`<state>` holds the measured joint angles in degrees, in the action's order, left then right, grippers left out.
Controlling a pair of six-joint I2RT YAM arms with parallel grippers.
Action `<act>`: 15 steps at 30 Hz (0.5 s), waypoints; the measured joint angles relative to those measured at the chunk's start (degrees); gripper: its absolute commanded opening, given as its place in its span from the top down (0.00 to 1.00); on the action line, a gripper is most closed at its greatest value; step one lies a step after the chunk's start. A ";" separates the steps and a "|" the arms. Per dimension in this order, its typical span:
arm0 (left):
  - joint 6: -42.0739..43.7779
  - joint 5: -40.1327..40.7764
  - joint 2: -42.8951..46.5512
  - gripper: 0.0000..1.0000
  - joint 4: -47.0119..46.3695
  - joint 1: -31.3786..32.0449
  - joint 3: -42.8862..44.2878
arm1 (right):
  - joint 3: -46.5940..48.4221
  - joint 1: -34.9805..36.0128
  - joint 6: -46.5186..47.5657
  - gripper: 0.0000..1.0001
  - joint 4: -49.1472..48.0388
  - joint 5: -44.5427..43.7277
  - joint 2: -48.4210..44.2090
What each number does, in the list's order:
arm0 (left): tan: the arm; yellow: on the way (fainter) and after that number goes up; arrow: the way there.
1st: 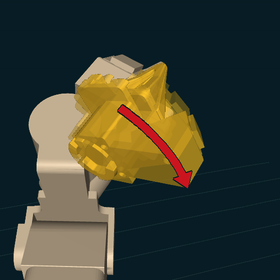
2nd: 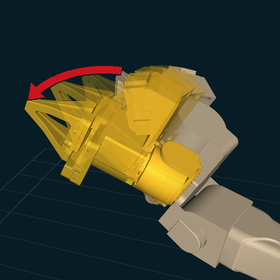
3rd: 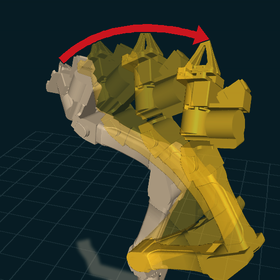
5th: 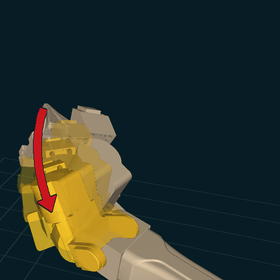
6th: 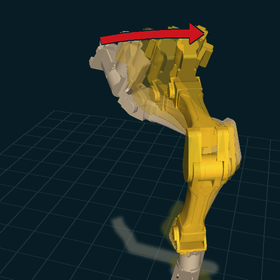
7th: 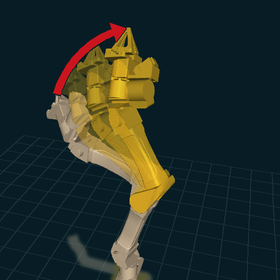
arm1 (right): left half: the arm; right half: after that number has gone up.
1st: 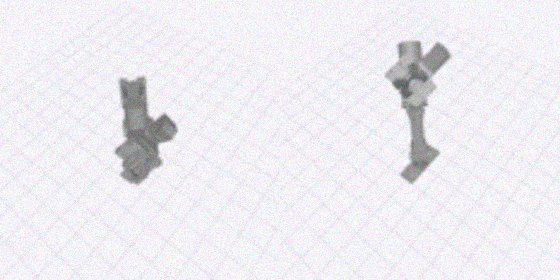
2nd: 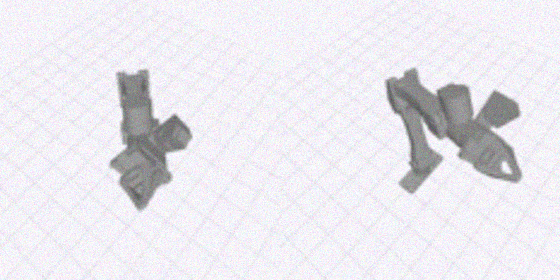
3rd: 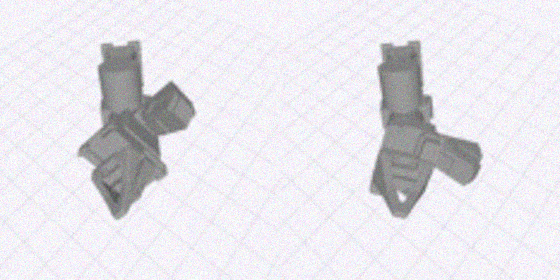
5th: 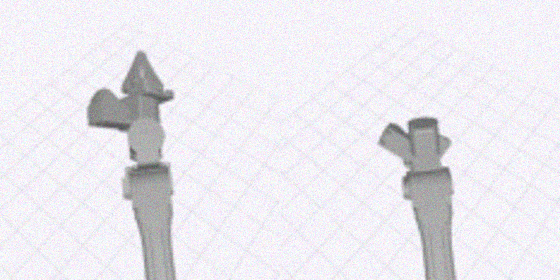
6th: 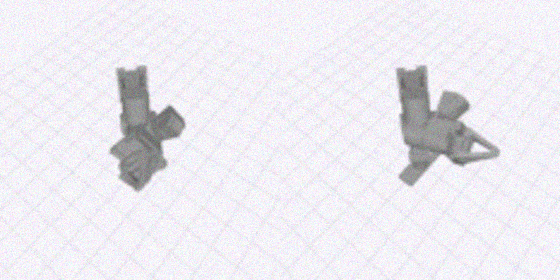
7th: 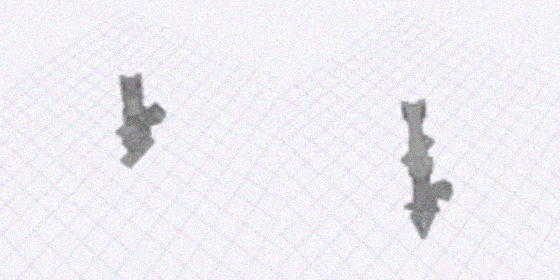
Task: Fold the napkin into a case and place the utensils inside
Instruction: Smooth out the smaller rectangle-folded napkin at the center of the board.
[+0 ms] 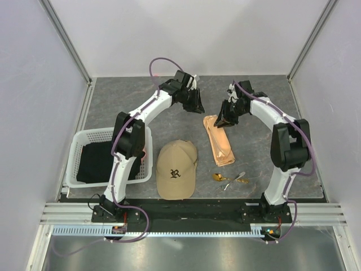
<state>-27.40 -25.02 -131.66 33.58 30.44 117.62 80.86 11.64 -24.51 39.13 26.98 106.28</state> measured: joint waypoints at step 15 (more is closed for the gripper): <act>0.48 6.80 -4.83 0.75 1.05 4.96 0.00 | 6.21 -1.68 -7.98 0.97 -8.00 1.51 15.41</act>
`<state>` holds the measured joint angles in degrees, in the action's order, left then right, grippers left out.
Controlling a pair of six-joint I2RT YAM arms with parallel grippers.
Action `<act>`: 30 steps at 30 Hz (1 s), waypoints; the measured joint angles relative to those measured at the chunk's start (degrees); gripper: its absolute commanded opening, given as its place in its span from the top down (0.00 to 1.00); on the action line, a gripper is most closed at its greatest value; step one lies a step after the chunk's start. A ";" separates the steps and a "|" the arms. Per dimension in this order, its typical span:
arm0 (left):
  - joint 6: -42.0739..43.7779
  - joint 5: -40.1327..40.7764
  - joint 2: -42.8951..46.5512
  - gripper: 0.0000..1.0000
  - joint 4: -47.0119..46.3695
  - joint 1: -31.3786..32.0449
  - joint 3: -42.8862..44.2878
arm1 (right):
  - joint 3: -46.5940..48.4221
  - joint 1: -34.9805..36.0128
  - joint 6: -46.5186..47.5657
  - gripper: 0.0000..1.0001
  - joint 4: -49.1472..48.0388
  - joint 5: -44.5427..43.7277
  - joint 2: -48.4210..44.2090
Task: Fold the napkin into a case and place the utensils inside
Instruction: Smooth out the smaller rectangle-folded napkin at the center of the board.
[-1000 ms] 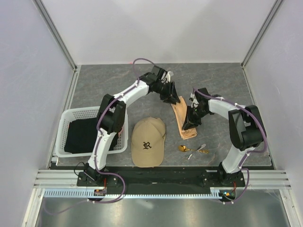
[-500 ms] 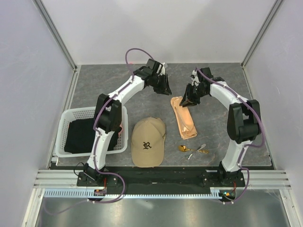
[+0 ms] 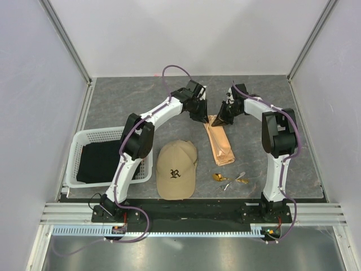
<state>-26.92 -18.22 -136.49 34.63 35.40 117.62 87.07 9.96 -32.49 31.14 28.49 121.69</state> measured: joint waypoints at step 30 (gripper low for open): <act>4.11 11.19 -4.46 0.69 3.02 3.74 4.74 | -0.02 -1.95 -2.75 0.97 -4.20 3.65 0.00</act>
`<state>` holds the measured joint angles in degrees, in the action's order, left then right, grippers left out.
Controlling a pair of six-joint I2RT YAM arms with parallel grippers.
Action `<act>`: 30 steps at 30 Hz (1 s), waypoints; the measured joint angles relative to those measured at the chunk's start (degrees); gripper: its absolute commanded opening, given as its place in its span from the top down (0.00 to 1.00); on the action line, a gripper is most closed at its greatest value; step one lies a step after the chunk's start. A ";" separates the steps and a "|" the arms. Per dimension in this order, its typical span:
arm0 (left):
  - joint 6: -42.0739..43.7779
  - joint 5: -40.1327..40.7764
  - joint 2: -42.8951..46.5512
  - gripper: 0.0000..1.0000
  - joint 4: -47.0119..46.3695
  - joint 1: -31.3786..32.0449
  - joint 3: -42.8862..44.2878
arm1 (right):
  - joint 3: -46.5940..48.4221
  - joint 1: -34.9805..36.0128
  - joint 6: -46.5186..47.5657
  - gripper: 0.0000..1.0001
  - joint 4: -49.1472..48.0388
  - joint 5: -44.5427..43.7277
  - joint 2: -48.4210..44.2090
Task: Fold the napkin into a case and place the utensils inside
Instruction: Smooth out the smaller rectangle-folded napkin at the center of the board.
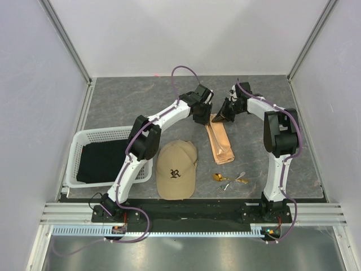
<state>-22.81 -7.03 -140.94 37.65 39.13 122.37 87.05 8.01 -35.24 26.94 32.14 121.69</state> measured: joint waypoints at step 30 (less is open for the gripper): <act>-8.26 -11.26 0.00 0.98 -2.64 -3.04 -0.70 | 1.51 1.44 -0.66 0.97 -2.19 1.73 4.85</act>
<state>-31.07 -18.28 -140.94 35.00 36.10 121.67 88.55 9.45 -35.90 24.75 33.87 126.54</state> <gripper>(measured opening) 0.028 0.025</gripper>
